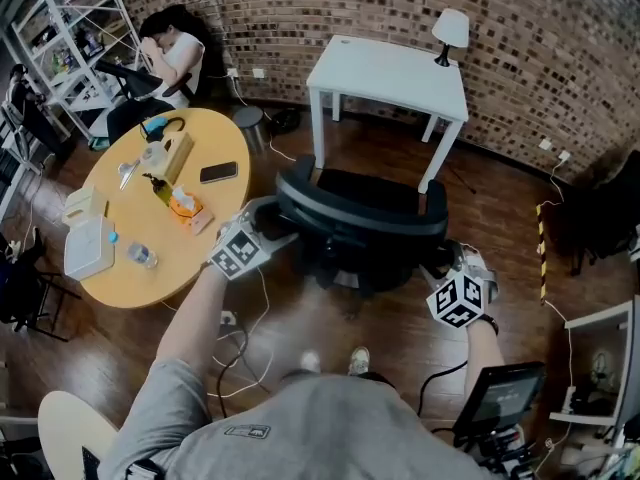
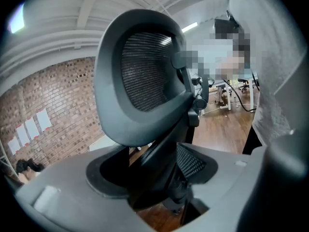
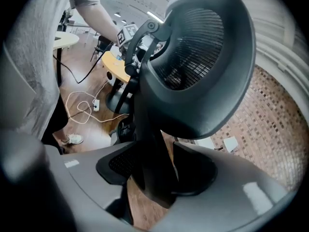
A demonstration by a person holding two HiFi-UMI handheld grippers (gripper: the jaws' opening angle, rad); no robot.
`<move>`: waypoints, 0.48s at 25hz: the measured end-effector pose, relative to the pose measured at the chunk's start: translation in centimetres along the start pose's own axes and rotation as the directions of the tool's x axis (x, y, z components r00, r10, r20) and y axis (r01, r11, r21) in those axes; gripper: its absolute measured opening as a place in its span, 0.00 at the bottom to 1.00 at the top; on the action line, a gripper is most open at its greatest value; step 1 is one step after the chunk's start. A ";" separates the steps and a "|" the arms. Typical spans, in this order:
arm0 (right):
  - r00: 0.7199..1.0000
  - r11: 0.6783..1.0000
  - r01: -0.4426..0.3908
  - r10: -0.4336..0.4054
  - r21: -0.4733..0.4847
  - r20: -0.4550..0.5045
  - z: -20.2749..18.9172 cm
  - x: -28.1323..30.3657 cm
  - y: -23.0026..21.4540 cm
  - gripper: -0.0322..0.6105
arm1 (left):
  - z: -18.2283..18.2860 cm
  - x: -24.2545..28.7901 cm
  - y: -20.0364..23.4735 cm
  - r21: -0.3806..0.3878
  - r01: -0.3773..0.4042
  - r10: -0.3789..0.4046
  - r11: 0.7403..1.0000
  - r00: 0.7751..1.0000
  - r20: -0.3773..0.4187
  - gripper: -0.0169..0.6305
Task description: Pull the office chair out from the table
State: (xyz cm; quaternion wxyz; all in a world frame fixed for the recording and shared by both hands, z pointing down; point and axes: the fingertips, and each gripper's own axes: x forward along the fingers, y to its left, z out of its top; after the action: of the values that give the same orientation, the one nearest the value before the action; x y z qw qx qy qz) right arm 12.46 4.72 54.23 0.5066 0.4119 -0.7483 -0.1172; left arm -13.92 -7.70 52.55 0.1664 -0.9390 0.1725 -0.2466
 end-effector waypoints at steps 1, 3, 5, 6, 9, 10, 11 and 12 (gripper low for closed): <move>1.000 0.999 0.014 -0.015 0.030 0.008 0.2 -0.2 -0.1 0.44 | 0.1 0.0 -0.1 -0.007 -0.002 0.002 1.000 1.000 0.008 0.47; 0.999 0.996 0.047 -0.048 0.081 0.016 0.4 -0.9 -0.2 0.46 | 0.4 0.0 -0.4 -0.039 0.001 0.001 0.999 0.999 0.039 0.54; 0.996 0.987 0.077 -0.082 0.141 0.028 0.7 -2.0 -0.3 0.45 | 0.9 -0.2 -0.5 -0.096 0.000 0.008 0.995 0.996 0.090 0.56; 0.994 0.979 0.091 -0.100 0.181 0.037 0.8 -2.6 -0.4 0.45 | 1.2 -0.4 -0.5 -0.128 -0.003 0.018 0.992 0.992 0.121 0.56; 0.984 0.937 0.132 -0.164 0.323 0.074 1.1 -4.5 -0.9 0.43 | 1.8 -1.6 -0.6 -0.203 -0.023 0.063 0.979 0.979 0.192 0.55; 0.978 0.917 0.144 -0.190 0.371 0.091 1.3 -5.1 -1.2 0.42 | 1.9 -2.1 -0.7 -0.222 -0.030 0.077 0.975 0.975 0.208 0.55; 0.970 0.896 0.151 -0.215 0.417 0.110 1.5 -5.6 -1.4 0.41 | 1.9 -2.6 -0.9 -0.242 -0.034 0.089 0.970 0.971 0.222 0.55; 0.963 0.875 0.153 -0.236 0.460 0.130 1.9 -6.2 -1.6 0.38 | 2.1 -3.1 -1.1 -0.264 -0.034 0.098 0.964 0.967 0.237 0.54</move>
State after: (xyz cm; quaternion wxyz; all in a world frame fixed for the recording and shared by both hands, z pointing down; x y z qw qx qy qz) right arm 12.59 7.83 48.30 0.3135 0.5779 -0.7529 -0.0303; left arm -15.09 -4.95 49.97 0.0712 -0.9697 0.2125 -0.0972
